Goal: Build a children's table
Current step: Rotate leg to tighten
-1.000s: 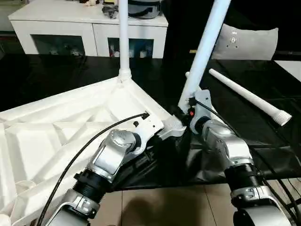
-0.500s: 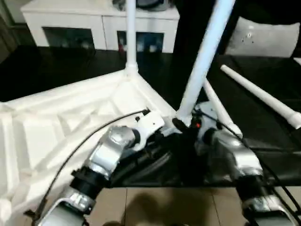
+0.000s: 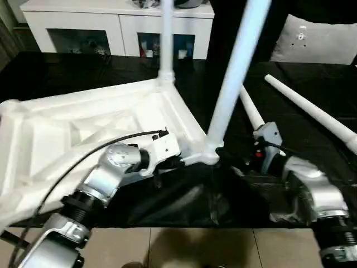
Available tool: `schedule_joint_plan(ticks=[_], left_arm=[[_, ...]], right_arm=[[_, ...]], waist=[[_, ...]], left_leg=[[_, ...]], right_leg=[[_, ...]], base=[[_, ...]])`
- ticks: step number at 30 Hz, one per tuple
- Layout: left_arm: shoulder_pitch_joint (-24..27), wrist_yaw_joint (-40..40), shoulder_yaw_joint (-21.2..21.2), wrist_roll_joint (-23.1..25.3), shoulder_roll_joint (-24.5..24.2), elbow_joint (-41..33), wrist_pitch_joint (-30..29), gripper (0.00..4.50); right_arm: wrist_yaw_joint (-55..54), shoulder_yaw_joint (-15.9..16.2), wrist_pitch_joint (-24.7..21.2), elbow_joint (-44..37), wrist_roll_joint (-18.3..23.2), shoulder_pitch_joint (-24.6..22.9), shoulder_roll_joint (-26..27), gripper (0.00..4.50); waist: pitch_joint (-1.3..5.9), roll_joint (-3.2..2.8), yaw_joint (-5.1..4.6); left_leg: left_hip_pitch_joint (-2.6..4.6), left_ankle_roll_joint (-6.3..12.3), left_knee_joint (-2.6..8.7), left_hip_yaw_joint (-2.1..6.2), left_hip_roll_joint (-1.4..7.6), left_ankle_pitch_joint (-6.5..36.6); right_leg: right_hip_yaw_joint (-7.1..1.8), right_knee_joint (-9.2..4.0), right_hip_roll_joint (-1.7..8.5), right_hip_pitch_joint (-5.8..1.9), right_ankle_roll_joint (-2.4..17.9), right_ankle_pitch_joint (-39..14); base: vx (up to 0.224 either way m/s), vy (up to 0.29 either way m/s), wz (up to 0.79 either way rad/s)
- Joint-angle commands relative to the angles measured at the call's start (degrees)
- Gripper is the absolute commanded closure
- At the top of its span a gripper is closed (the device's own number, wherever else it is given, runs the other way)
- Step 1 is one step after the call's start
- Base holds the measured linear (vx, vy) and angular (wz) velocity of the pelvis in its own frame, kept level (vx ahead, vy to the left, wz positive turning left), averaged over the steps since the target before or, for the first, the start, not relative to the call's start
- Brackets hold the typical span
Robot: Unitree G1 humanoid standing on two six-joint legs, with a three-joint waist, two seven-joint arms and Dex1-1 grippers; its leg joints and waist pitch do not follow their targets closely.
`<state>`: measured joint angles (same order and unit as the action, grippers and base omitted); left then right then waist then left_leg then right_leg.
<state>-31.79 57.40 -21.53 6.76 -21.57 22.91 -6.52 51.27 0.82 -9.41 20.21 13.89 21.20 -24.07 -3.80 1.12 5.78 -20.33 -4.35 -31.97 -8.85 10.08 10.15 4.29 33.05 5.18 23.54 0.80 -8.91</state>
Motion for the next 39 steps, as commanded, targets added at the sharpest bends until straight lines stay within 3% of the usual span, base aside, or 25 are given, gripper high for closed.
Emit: schedule_joint_plan(ticks=[1, 7, 12, 13, 14, 16, 19, 24, 28, 31, 33, 34, 36, 39], left_arm=[[0.6, 8.0, -5.0, 0.7, -1.7, 2.1, 3.3, 4.50], [-0.2, 13.3, -6.3, -0.6, -2.8, 1.6, 6.0, 4.50], [-0.3, 14.2, -6.4, -1.0, -3.0, 1.5, 6.5, 4.50], [-0.3, 14.2, -6.4, -1.0, -3.0, 1.5, 6.5, 4.50], [-0.4, 15.1, -6.2, -1.1, -2.8, 1.9, 7.1, 4.50], [-0.5, 15.5, -6.1, -1.2, -2.7, 2.2, 7.5, 4.50], [-0.5, 15.4, -6.0, -1.1, -2.6, 2.6, 7.8, 4.50], [0.1, 14.7, -5.5, -1.6, -2.2, 2.5, 7.0, 4.50], [1.1, 12.2, -4.2, -2.5, -1.1, 0.8, 2.3, 4.50], [2.3, 6.2, -1.3, -3.5, 2.1, -2.0, -5.7, 4.50], [2.5, 3.2, -0.3, -3.7, 3.8, -2.7, -8.4, 4.50], [2.6, 0.2, 0.6, -3.7, 5.5, -3.3, -10.8, 4.50], [2.6, -4.4, 2.0, -3.6, 8.3, -4.1, -14.3, 4.50], [2.7, -6.8, 2.6, -3.5, 9.6, -4.6, -16.2, 4.50]], right_arm=[[7.7, 3.0, 0.9, -1.0, 0.6, -0.3, -2.8, 0.04], [14.1, 6.4, 1.3, 2.2, -0.3, 1.4, -3.5, 0.56], [15.1, 7.0, 1.8, 2.8, -0.8, 1.8, -3.2, 0.89], [15.1, 7.0, 1.8, 2.8, -0.8, 1.8, -3.2, 1.14], [17.2, 7.6, 1.2, 3.0, 0.1, 2.1, -3.3, 1.14], [18.7, 7.9, 0.6, 3.2, 0.6, 2.2, -3.4, 1.25], [19.5, 8.0, 0.3, 3.3, 1.0, 2.2, -3.5, 1.46], [20.8, 8.0, -1.3, 3.0, 2.1, 1.3, -3.4, 1.77], [19.0, 7.3, -5.2, 1.2, 3.7, -0.1, -2.2, 1.80], [7.8, 6.7, -7.6, 1.7, 0.0, -0.3, 2.1, 1.81], [2.9, 5.8, -8.3, 2.6, -0.6, 0.2, 4.4, 1.81], [-1.6, 4.9, -9.0, 3.3, -0.9, 0.8, 6.6, 1.81], [-6.9, 4.2, -9.6, 4.1, -1.7, 1.4, 9.2, 1.81], [-9.2, 4.1, -10.0, 4.3, -2.4, 1.6, 10.3, 1.81]], waist=[[4.28, 0.23, 0.01], [4.04, 0.24, 0.60], [4.11, 0.23, 0.70], [4.11, 0.26, 0.69], [4.15, 1.05, 0.60], [4.23, 0.59, 0.83], [4.33, 0.64, 0.93], [4.34, 0.75, 1.10], [4.33, 1.03, 1.26], [4.07, 0.94, 0.93], [3.96, 0.92, 0.38], [3.88, 0.99, 0.12], [3.87, 1.11, -1.03], [3.97, 1.14, -1.33]], left_leg=[[-0.24, 5.92, 2.94, -0.15, 2.49, 9.0], [0.14, 4.40, 3.09, -0.21, 2.83, 12.3], [0.11, 3.61, 3.14, -0.13, 2.89, 12.5], [0.13, 3.59, 3.13, -0.13, 2.87, 12.5], [0.09, 3.75, 3.03, -0.25, 2.80, 12.3], [0.08, 4.08, 2.96, -0.22, 2.78, 11.3], [0.07, 4.47, 2.82, -0.27, 2.85, 10.0], [0.09, 4.41, 2.77, -0.30, 2.83, 10.2], [0.09, 4.27, 2.76, -0.34, 2.89, 9.7], [0.17, 2.86, 3.08, -0.20, 2.80, 11.9], [0.24, 1.36, 3.28, -0.05, 2.66, 14.0], [0.35, 0.82, 3.34, 0.11, 2.45, 16.1], [0.29, -0.31, 3.32, 0.45, 2.36, 19.2], [0.36, 0.62, 3.21, 0.46, 2.14, 20.1]], right_leg=[[-2.35, -2.84, 3.05, -3.65, 12.8, -9.7], [-2.50, -3.26, 3.41, -3.47, 12.2, -16.1], [-2.50, -3.04, 3.34, -3.53, 12.1, -15.7], [-2.48, -3.06, 3.34, -3.53, 12.0, -15.7], [-2.47, -3.15, 3.34, -3.58, 11.7, -16.1], [-2.48, -3.05, 3.45, -3.58, 11.7, -16.1], [-2.48, -2.70, 3.31, -3.56, 12.3, -13.6], [-2.45, -2.79, 3.37, -3.60, 12.1, -14.9], [-2.52, -2.69, 3.40, -3.60, 11.9, -15.2], [-2.52, -3.18, 3.44, -3.36, 10.6, -19.5], [-2.43, -3.55, 3.38, -3.18, 9.4, -23.2], [-2.18, -4.20, 3.41, -3.11, 7.8, -27.1], [-1.90, -4.56, 3.33, -2.87, 6.3, -30.5], [-1.78, -5.14, 3.30, -2.73, 4.9, -32.2]], base=[[0.000, 0.000, 0.00], [0.000, 0.000, 0.00], [0.000, 0.000, 0.00], [0.000, 0.000, 0.00], [0.000, 0.000, 0.00], [0.000, 0.000, 0.00], [0.000, 0.000, 0.00], [0.000, 0.000, 0.00], [0.000, 0.000, 0.00], [0.000, 0.000, 0.00], [0.000, 0.000, 0.00], [0.000, 0.000, 0.00], [0.000, 0.000, 0.00], [0.000, 0.000, 0.00]])
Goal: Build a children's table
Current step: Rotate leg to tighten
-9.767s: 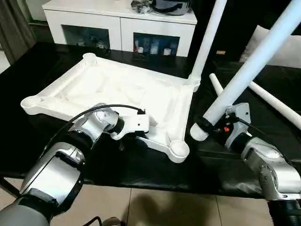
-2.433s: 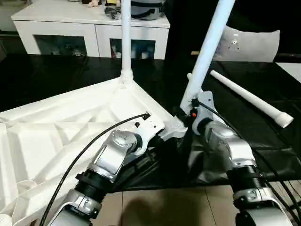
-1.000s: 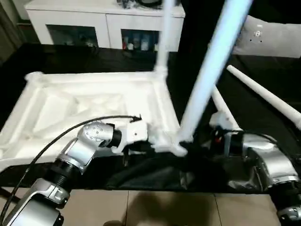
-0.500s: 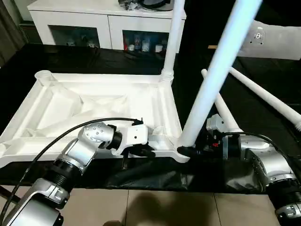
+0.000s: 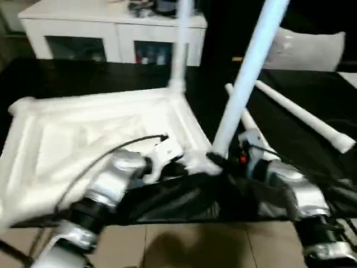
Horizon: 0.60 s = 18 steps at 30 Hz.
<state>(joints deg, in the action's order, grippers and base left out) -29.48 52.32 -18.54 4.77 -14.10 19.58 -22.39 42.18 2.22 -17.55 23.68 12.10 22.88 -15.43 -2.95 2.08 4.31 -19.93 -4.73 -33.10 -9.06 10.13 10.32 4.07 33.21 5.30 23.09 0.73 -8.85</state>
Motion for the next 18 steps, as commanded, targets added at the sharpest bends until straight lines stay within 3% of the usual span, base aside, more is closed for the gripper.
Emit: schedule_joint_plan(ticks=[1, 3, 6, 8, 10, 11, 18], left_arm=[[0.3, -4.8, 0.3, -0.9, 4.1, -2.3, -2.8, 4.50], [0.4, -7.6, 0.6, -0.2, 5.9, -3.2, -4.7, 4.50], [0.6, -9.8, 0.6, 0.7, 7.6, -4.6, -6.6, 4.50], [0.6, -9.9, -0.2, 1.4, 7.1, -4.7, -6.0, 4.50], [0.5, -10.0, -0.5, 1.6, 6.4, -4.4, -4.9, 4.50], [0.5, -10.0, -0.5, 1.6, 6.4, -4.4, -4.8, 4.50], [0.6, -8.8, -1.3, 2.4, 4.5, -3.6, -2.4, 4.50]], right_arm=[[-5.2, 1.5, -2.6, 2.3, -1.3, 0.8, 3.7, 1.81], [-10.0, 0.3, -2.4, 3.8, -2.0, 1.6, 5.6, 1.81], [-13.5, -1.0, -1.7, 4.8, -2.5, 2.1, 7.5, 1.81], [-12.9, -0.9, -1.1, 4.1, -2.4, 2.1, 7.4, 1.11], [-11.9, -0.7, -0.4, 3.5, -2.2, 1.9, 6.9, 1.09], [-11.8, -0.7, -0.4, 3.4, -2.2, 1.9, 6.8, 0.90], [-7.5, -1.6, 2.5, 1.9, -1.4, 0.9, 3.9, 0.31]], waist=[[3.12, -0.07, -0.01], [3.17, -0.05, -0.58], [3.27, 0.05, -0.93], [3.32, 0.02, -0.77], [3.43, 0.06, -0.61], [3.46, -0.22, -0.52], [3.61, -0.13, -0.16]], left_leg=[[-0.11, 1.26, 4.40, 0.71, 2.16, 19.6], [-0.28, 0.77, 4.49, 0.85, 2.19, 19.7], [-0.27, 1.43, 4.35, 0.64, 2.14, 19.3], [-0.34, 2.36, 4.34, 0.53, 2.05, 18.9], [-0.49, 2.75, 4.35, 0.45, 2.07, 17.4], [-0.39, 2.81, 4.34, 0.37, 2.12, 17.1], [-0.71, 3.57, 4.28, 0.29, 2.17, 14.2]], right_leg=[[-1.63, -5.27, 3.18, -2.22, 4.9, -31.8], [-1.45, -5.15, 3.07, -2.21, 5.2, -31.1], [-1.65, -5.24, 2.98, -2.11, 5.7, -29.1], [-1.73, -5.26, 2.95, -2.13, 5.6, -28.3], [-1.84, -5.02, 2.91, -2.28, 6.0, -26.2], [-1.93, -5.00, 2.86, -2.22, 6.5, -24.9], [-1.95, -4.32, 2.85, -2.85, 8.1, -20.3]], base=[[0.000, 0.000, 0.00], [0.000, 0.000, 0.00], [0.000, 0.000, 0.00], [0.000, 0.000, 0.00], [0.000, 0.000, 0.00], [0.000, 0.000, 0.00], [0.000, 0.000, 0.00]])
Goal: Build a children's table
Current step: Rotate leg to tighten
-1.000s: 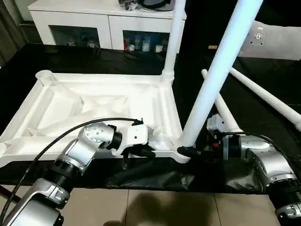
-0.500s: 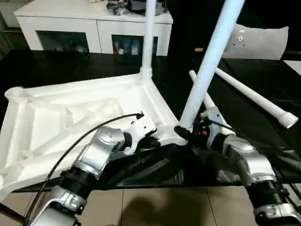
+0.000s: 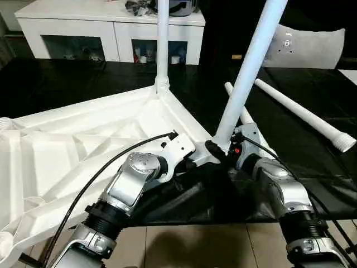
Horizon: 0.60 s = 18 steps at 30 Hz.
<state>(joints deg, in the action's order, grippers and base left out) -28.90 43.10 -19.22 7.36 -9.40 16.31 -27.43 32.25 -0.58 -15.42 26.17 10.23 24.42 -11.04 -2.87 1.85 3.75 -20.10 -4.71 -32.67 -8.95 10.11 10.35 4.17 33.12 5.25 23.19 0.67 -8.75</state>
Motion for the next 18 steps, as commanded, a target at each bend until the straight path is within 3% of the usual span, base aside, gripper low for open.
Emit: schedule_joint_plan(ticks=[1, 4, 10, 16, 18], left_arm=[[-0.2, 2.1, -1.2, 0.0, -1.8, 0.7, 4.8, 4.50], [-0.6, 4.6, -2.6, 1.0, -4.7, 2.4, 8.7, 4.50], [-0.4, 11.8, -4.4, 0.3, -8.7, 3.4, 14.4, 4.50], [-1.2, 18.4, -6.6, -0.5, -12.1, 6.0, 22.1, 4.50], [-1.4, 20.2, -6.9, -0.7, -12.7, 6.4, 23.5, 4.50]], right_arm=[[5.3, 1.4, 2.4, -0.9, 0.5, -1.1, -2.4, 0.31], [9.9, 1.7, 5.0, -1.4, 0.5, -1.7, -5.3, 0.05], [19.4, 2.7, 6.2, -2.5, 1.5, -2.1, -10.4, 0.05], [28.8, 4.9, 7.5, -2.4, 2.1, -1.5, -14.8, 0.05], [31.8, 5.4, 7.5, -2.4, 2.6, -1.5, -15.6, 0.31]], waist=[[3.58, 0.13, 0.41], [3.58, 0.09, 0.59], [3.50, 0.06, 0.76], [3.56, -0.06, 1.63], [3.57, 0.05, 1.82]], left_leg=[[-0.56, 3.68, 3.83, 0.17, 2.19, 14.0], [-0.63, 4.21, 3.81, 0.18, 2.20, 13.8], [-0.43, 4.51, 3.77, 0.06, 2.44, 14.0], [-0.12, 4.69, 3.66, -0.09, 2.51, 14.0], [-0.14, 4.47, 3.73, -0.01, 2.63, 14.0]], right_leg=[[-2.06, -4.16, 2.88, -3.01, 8.2, -20.1], [-2.02, -4.07, 2.88, -3.09, 8.5, -19.2], [-2.09, -3.92, 2.91, -3.07, 9.6, -19.0], [-2.20, -3.65, 2.88, -3.01, 10.8, -16.7], [-2.19, -3.54, 3.04, -3.12, 10.9, -17.1]], base=[[0.000, 0.000, 0.00], [0.000, 0.000, 0.00], [0.000, 0.000, 0.00], [0.000, 0.000, 0.00], [0.000, 0.000, 0.00]])
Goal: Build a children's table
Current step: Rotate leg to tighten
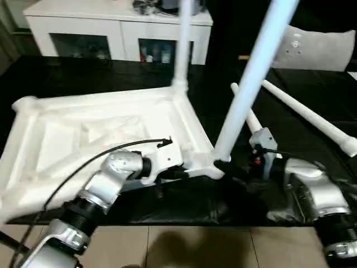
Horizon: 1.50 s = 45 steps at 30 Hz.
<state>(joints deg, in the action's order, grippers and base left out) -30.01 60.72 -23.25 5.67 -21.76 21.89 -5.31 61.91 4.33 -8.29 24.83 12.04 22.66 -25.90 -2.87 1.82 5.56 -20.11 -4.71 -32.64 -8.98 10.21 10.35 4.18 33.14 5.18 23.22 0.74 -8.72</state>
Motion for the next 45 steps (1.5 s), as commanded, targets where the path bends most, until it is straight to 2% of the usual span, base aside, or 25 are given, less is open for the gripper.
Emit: schedule_joint_plan(ticks=[1, 3, 4, 6, 11, 13, 17, 21, 26, 30, 32, 33, 34, 35, 36, 37, 38, 39, 42, 44, 45], left_arm=[[-0.4, 5.1, -3.1, 0.5, -1.2, 0.6, 2.1, 4.50], [-0.4, 6.6, -3.4, 0.3, -1.7, 0.4, 2.3, 4.50], [-0.4, 7.6, -3.6, 0.1, -2.1, 0.1, 2.5, 4.50], [-0.6, 9.7, -4.0, -0.3, -2.9, 0.7, 3.8, 4.50], [-0.6, 10.7, -4.2, -0.5, -3.2, 1.2, 4.7, 4.50], [-0.6, 11.1, -4.2, -0.6, -3.1, 1.3, 4.9, 4.50], [-0.4, 11.7, -4.1, -0.8, -2.7, 1.6, 5.0, 4.50], [-0.3, 11.3, -4.1, -0.6, -2.4, 1.9, 5.1, 4.50], [0.5, 10.1, -3.3, -1.4, -1.8, 1.1, 2.7, 4.50], [1.7, 6.4, -1.5, -2.6, 0.0, -1.5, -3.0, 4.50], [2.1, 1.1, 0.7, -3.4, 2.9, -2.9, -8.4, 4.50], [2.1, 0.5, 1.0, -3.4, 3.2, -3.0, -8.9, 4.50], [1.9, -4.7, 2.8, -3.6, 6.3, -3.3, -12.4, 4.50], [1.9, -4.7, 2.8, -3.6, 6.3, -3.3, -12.4, 4.50], [1.2, -11.0, 4.4, -3.0, 10.2, -2.7, -15.8, 4.50], [0.7, -14.0, 4.9, -2.6, 12.3, -2.2, -17.2, 4.50], [0.5, -15.6, 5.1, -2.4, 13.4, -2.0, -17.9, 4.50], [0.3, -16.4, 5.2, -2.3, 14.1, -1.9, -18.4, 4.50], [-0.8, -20.9, 5.4, -1.4, 17.9, -0.9, -19.8, 4.50], [-0.9, -22.1, 5.5, -0.8, 18.4, -1.3, -19.9, 4.50], [-0.8, -22.4, 5.5, -0.5, 18.4, -1.5, -19.9, 4.50]], right_arm=[[5.0, 1.1, 0.3, -0.7, 1.1, 0.6, -1.5, 0.31], [6.6, 1.6, 0.2, -0.6, 1.3, 0.8, -1.8, 0.44], [7.7, 2.1, 0.0, -0.6, 1.4, 1.0, -2.0, 0.68], [10.2, 3.4, -0.1, -0.5, 1.5, 1.2, -2.5, 0.77], [10.7, 3.9, -0.2, 0.3, 1.0, 1.6, -2.0, 1.17], [11.1, 4.1, -0.3, 0.7, 1.0, 1.7, -1.8, 1.47], [12.7, 4.6, -1.7, 1.6, 1.6, 1.7, -1.6, 1.75], [13.0, 4.9, -2.0, 1.8, 1.7, 1.4, -1.5, 1.85], [13.0, 4.0, -5.3, -0.3, 4.0, 0.2, -0.6, 1.87], [9.8, 3.2, -8.0, -3.1, 4.7, -1.8, 0.5, 1.87], [1.8, 2.9, -7.7, -2.4, 1.6, -2.2, 2.9, 1.87], [0.9, 2.9, -7.5, -2.2, 1.2, -2.2, 3.2, 1.87], [-7.5, 1.8, -7.9, 0.3, -1.0, -1.0, 6.3, 1.87], [-7.5, 1.8, -7.9, 0.3, -1.0, -1.0, 6.3, 1.87], [-14.8, 0.5, -8.8, 3.7, -2.3, 0.7, 9.3, 1.88], [-19.2, -0.4, -9.1, 5.7, -2.9, 1.8, 11.1, 1.88], [-21.8, -0.9, -9.2, 6.8, -3.3, 2.3, 12.1, 1.88], [-23.3, -1.2, -9.4, 7.2, -3.5, 2.6, 12.8, 1.88], [-30.4, -2.9, -10.1, 9.4, -3.7, 4.3, 16.4, 1.88], [-30.5, -2.1, -7.7, 9.1, -4.5, 4.2, 16.9, 1.88], [-30.4, -2.1, -7.1, 9.2, -4.6, 4.2, 17.1, 1.32]], waist=[[3.59, 0.19, 0.01], [3.64, 0.21, 0.12], [3.58, 0.34, 0.13], [3.59, 0.41, 0.28], [3.62, 0.28, 0.81], [3.60, 0.28, 0.82], [3.73, 0.30, 0.90], [3.73, 0.32, 0.97], [3.68, 0.33, 1.11], [3.62, 0.28, 1.18], [3.35, 0.27, 0.84], [3.25, 0.21, 0.73], [3.21, 0.14, 0.48], [3.02, 0.27, 0.02], [3.10, 0.30, -0.20], [3.11, 0.60, -1.10], [3.02, 0.48, -1.56], [3.04, 0.62, -1.90], [2.95, 0.44, -2.49], [3.13, 0.20, -2.53], [3.24, 0.25, -2.55]], left_leg=[[-0.17, 4.46, 3.69, 0.03, 2.54, 13.8], [-0.15, 4.67, 3.64, 0.02, 2.62, 13.4], [-0.22, 4.72, 3.66, -0.04, 2.64, 13.0], [-0.15, 4.66, 3.59, -0.09, 2.66, 12.9], [0.05, 4.14, 3.60, -0.14, 2.76, 12.6], [-0.01, 4.06, 3.61, -0.15, 2.73, 12.8], [-0.13, 4.05, 3.52, -0.15, 2.65, 11.9], [-0.13, 4.02, 3.51, -0.16, 2.67, 11.8], [-0.04, 3.84, 3.54, -0.17, 2.69, 12.2], [-0.06, 3.46, 3.66, -0.07, 2.74, 12.4], [0.06, 2.76, 3.88, -0.02, 2.66, 14.2], [0.12, 2.37, 3.89, -0.01, 2.61, 15.0], [0.22, 1.54, 3.95, 0.12, 2.51, 16.2], [0.13, 0.92, 4.00, 0.31, 2.27, 17.9], [0.11, 0.69, 3.96, 0.49, 2.18, 18.7], [-0.06, 0.32, 3.95, 0.57, 2.19, 19.4], [0.22, 0.37, 3.75, 0.62, 1.96, 20.4], [0.29, 0.85, 3.48, 0.61, 1.75, 21.4], [0.31, 1.37, 3.26, 0.69, 1.45, 22.5], [0.28, 1.85, 3.38, 0.79, 1.60, 23.0], [0.14, 2.28, 3.52, 0.78, 1.65, 22.8]], right_leg=[[-2.21, -3.51, 3.11, -3.18, 10.9, -17.0], [-2.22, -3.39, 3.18, -3.23, 11.2, -16.5], [-2.23, -3.35, 3.11, -3.19, 11.4, -16.3], [-2.22, -3.26, 3.14, -3.15, 11.6, -16.5], [-2.31, -3.21, 3.21, -3.01, 11.6, -16.7], [-2.28, -3.18, 3.16, -3.05, 11.6, -16.7], [-2.25, -3.03, 3.15, -3.22, 11.6, -15.6], [-2.22, -3.06, 3.15, -3.19, 11.4, -16.0], [-2.22, -3.18, 3.19, -3.17, 11.1, -17.2], [-2.24, -3.22, 3.24, -3.16, 10.8, -17.8], [-2.20, -3.69, 3.21, -2.98, 10.1, -21.0], [-2.18, -3.82, 3.20, -2.82, 9.8, -22.4], [-2.10, -4.07, 3.28, -2.74, 8.8, -25.3], [-1.74, -4.56, 3.23, -2.66, 7.6, -28.9], [-1.54, -4.74, 3.31, -2.81, 6.6, -30.8], [-1.41, -4.89, 3.23, -2.67, 5.7, -32.1], [-1.20, -5.38, 3.22, -2.30, 4.8, -34.4], [-1.01, -5.88, 3.27, -2.13, 3.8, -36.5], [-0.65, -6.58, 3.14, -1.76, 2.2, -39.1], [-0.67, -6.61, 3.15, -1.73, 2.0, -37.5], [-0.74, -6.42, 3.14, -1.87, 2.3, -35.9]], base=[[0.000, 0.000, 0.00], [0.000, 0.000, 0.00], [0.000, 0.000, 0.00], [0.000, 0.000, 0.00], [0.000, 0.000, 0.00], [0.000, 0.000, 0.00], [0.000, 0.000, 0.00], [0.000, 0.000, 0.00], [0.000, 0.000, 0.00], [0.000, 0.000, 0.00], [0.000, 0.000, 0.00], [0.000, 0.000, 0.00], [0.000, 0.000, 0.00], [0.000, 0.000, 0.00], [0.000, 0.000, 0.00], [0.000, 0.000, 0.00], [0.000, 0.000, 0.00], [0.000, 0.000, 0.00], [0.000, 0.000, 0.00], [0.000, 0.000, 0.00], [0.000, 0.000, 0.00]])
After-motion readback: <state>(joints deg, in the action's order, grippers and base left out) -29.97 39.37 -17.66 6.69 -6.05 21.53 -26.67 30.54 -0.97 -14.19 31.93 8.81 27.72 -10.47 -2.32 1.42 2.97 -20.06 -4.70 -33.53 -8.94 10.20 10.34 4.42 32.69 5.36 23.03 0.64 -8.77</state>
